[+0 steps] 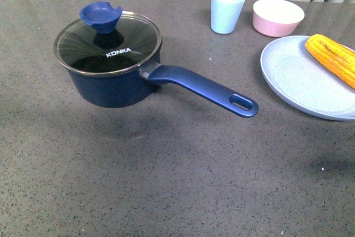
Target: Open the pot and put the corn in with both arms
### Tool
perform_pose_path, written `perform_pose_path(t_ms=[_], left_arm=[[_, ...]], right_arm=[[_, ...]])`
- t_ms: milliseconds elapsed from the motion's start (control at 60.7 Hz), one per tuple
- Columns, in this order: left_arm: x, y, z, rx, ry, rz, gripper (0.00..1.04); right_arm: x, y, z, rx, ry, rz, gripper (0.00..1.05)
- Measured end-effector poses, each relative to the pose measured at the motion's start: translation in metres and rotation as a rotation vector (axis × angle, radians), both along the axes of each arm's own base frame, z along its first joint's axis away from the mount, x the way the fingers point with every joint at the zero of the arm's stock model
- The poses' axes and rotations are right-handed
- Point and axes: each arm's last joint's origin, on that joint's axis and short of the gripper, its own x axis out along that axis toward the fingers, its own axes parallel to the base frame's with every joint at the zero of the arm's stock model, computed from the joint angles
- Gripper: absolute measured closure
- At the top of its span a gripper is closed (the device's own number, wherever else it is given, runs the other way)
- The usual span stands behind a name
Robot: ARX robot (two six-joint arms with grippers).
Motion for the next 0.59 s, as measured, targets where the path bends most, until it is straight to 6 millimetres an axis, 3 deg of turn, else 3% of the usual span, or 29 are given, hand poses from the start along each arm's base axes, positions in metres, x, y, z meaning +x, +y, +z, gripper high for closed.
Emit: perform_pose_path(t_ms=[263, 593], left_arm=[[0.03, -0.011, -0.012, 0.023, 0.032, -0.019, 0.09], [0.065, -0.038, -0.011, 0.024, -0.01, -0.107, 0.09]], right_arm=[[0.0, 0.0, 0.0, 0.0, 0.0, 0.0, 0.09], [0.0, 0.0, 0.0, 0.0, 0.0, 0.0, 0.09]])
